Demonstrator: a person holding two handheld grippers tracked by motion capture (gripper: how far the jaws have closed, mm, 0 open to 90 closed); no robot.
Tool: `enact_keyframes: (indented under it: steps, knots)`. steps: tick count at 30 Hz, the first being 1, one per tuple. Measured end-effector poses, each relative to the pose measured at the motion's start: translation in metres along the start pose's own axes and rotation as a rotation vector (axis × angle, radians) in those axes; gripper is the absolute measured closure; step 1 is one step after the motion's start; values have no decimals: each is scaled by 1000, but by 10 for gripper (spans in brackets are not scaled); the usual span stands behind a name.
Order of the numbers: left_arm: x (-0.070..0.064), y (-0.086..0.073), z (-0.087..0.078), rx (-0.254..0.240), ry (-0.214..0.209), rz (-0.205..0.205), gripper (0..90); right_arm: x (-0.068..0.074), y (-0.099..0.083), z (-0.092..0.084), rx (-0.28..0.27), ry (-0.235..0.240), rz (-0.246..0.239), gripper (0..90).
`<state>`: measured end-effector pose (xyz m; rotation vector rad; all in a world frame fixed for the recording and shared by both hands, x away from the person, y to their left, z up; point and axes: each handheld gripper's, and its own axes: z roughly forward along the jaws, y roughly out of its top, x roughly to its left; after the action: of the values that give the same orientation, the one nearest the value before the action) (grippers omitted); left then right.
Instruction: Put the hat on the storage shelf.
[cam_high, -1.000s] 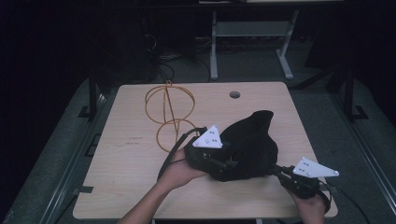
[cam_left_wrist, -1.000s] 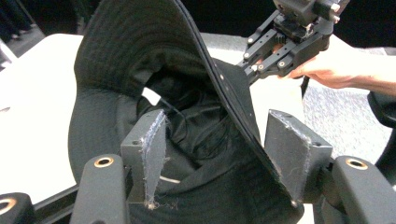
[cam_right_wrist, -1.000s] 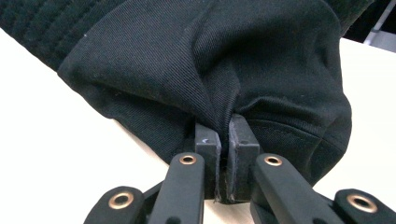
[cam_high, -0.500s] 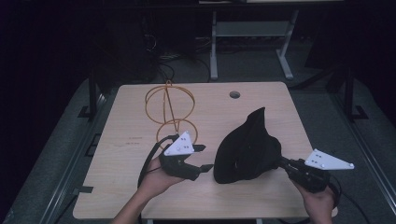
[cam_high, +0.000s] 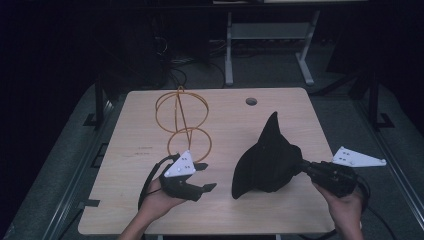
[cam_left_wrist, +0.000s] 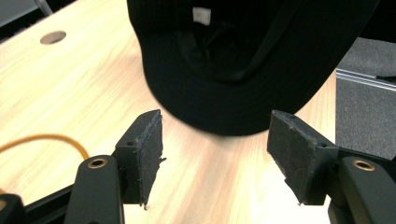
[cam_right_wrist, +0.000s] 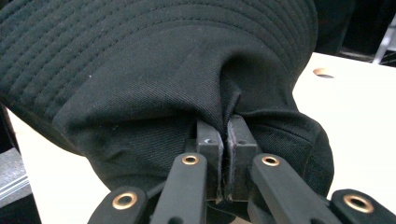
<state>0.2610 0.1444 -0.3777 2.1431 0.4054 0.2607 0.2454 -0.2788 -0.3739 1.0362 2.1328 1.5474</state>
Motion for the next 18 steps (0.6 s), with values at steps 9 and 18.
enact_keyframes:
  steps: [9, 18]
  knots:
    - [5, -25, 2, 18, 17, -49, 333, -2, 15, -5, -22, 42, 54, 865]
    - [3, -39, 0, 24, 25, -47, 327, -1, 31, -4, -23, 51, 71, 865]
